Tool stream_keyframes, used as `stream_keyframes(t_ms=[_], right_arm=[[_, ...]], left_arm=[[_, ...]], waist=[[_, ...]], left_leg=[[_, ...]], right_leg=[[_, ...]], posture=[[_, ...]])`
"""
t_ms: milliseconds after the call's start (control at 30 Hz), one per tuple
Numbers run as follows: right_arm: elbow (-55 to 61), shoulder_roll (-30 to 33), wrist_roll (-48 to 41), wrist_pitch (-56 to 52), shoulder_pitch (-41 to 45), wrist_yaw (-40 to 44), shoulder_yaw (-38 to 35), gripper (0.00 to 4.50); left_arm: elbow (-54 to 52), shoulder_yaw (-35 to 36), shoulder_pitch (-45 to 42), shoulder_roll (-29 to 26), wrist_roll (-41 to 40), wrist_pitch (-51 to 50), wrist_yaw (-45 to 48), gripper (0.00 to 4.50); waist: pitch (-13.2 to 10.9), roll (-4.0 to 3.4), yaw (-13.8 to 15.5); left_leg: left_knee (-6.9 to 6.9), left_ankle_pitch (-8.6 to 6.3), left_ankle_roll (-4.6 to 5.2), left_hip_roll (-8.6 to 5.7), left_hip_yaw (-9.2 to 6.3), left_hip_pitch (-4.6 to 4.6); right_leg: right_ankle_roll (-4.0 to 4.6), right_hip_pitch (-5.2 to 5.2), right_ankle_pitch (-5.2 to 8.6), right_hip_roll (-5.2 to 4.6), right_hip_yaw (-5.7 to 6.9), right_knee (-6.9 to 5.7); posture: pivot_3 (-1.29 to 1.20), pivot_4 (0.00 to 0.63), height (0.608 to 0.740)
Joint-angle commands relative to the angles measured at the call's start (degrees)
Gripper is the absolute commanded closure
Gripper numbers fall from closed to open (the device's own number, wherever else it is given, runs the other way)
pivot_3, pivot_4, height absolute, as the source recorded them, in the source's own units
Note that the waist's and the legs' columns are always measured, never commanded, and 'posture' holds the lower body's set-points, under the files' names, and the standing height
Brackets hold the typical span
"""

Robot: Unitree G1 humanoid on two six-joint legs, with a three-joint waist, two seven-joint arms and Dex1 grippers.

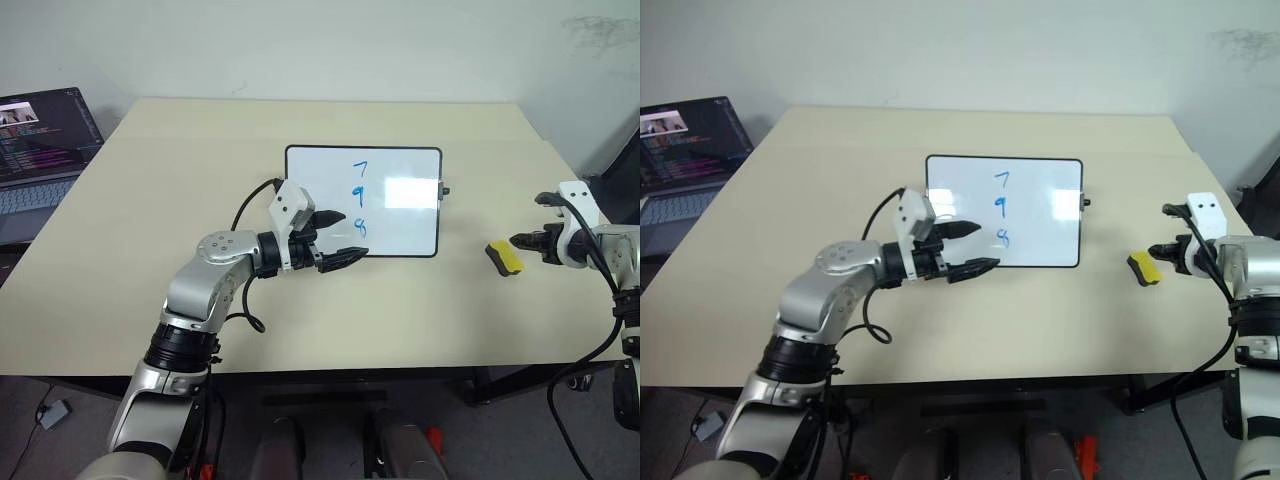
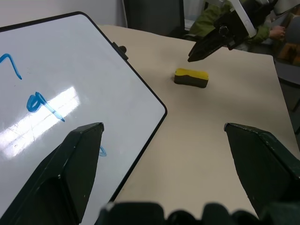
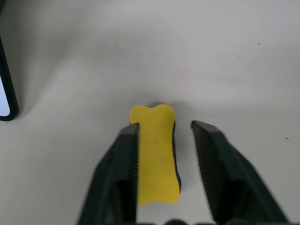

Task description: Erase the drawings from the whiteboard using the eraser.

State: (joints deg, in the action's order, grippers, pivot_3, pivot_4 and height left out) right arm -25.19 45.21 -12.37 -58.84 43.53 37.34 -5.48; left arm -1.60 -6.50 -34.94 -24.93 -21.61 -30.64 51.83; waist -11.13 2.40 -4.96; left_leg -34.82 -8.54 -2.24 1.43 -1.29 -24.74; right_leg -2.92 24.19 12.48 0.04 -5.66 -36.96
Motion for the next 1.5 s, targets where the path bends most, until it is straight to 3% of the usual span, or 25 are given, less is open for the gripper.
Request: stream_keyframes(t_ms=[33, 167, 200, 867, 1000, 1233, 1500], right_arm=[[1.6, 0.4, -0.6, -0.9, 0.9, 0.5, -0.2, 1.55], [1.0, 0.3, -0.2, -1.0, 0.9, -0.2, -0.2, 0.16], [0.7, 0.2, -0.2, -1.0, 0.8, -0.1, -0.1, 0.07], [-7.8, -2.5, 2.5, 4.4, 2.2, -0.2, 2.9, 0.07], [-8.7, -2.6, 2.6, 4.8, 2.5, -0.3, 2.7, 0.94], [-9.1, -2.2, 2.2, 4.7, 2.5, -0.1, 2.1, 3.33], [-8.5, -2.1, 1.8, 4.3, 2.2, -0.4, 1.5, 3.39]], left_arm=[[-2.2, -0.2, -0.2, 0.0, -0.6, 0.2, 0.5, 0.0], [-2.9, -1.5, 0.0, 0.7, -0.5, 0.0, 0.8, 0.0], [-3.1, -1.9, 0.0, 1.0, -0.5, -0.1, 0.7, 0.0], [-6.0, -3.7, 1.3, 1.4, -0.8, -1.7, 0.3, 0.0], [-6.1, -3.7, 1.5, 1.4, -0.8, -1.7, 0.2, 0.0], [-5.7, -3.7, 1.3, 1.5, -0.8, -1.6, 0.2, 0.0], [-5.6, -3.6, 1.2, 1.4, -0.8, -1.6, 0.3, 0.0]], waist=[[0.0, 0.0, 0.0], [0.0, 0.0, 0.0], [0.0, 0.0, 0.0], [0.0, 0.0, 0.0], [0.0, 0.0, 0.0], [0.0, 0.0, 0.0], [0.0, 0.0, 0.0]], left_leg=[[0.0, 0.0, 0.0, 0.0, 0.0, 0.0], [0.0, 0.0, 0.0, 0.0, 0.01, 0.0], [0.0, 0.0, 0.0, 0.0, 0.01, 0.0], [-0.01, 0.0, 0.0, 0.0, 0.01, 0.0], [-0.01, 0.0, 0.0, 0.0, 0.0, 0.0], [-0.01, 0.0, 0.0, 0.0, 0.01, 0.0], [-0.01, 0.0, 0.0, 0.0, 0.0, 0.0]], right_leg=[[0.0, 0.0, 0.0, 0.0, 0.0, 0.01], [0.0, 0.0, 0.0, 0.0, -0.01, 0.01], [0.0, 0.0, 0.0, 0.0, -0.01, 0.01], [0.0, -0.01, 0.0, 0.01, -0.01, 0.02], [0.0, 0.0, 0.0, 0.01, -0.01, 0.01], [0.0, -0.01, 0.0, 0.01, -0.01, 0.01], [0.0, -0.01, 0.0, 0.01, -0.01, 0.01]], posture=[[0.0, 0.15, 0.74], [0.0, 0.15, 0.74], [0.0, 0.15, 0.74], [0.0, 0.15, 0.74], [0.0, 0.15, 0.74], [0.0, 0.15, 0.74], [0.0, 0.15, 0.74]])
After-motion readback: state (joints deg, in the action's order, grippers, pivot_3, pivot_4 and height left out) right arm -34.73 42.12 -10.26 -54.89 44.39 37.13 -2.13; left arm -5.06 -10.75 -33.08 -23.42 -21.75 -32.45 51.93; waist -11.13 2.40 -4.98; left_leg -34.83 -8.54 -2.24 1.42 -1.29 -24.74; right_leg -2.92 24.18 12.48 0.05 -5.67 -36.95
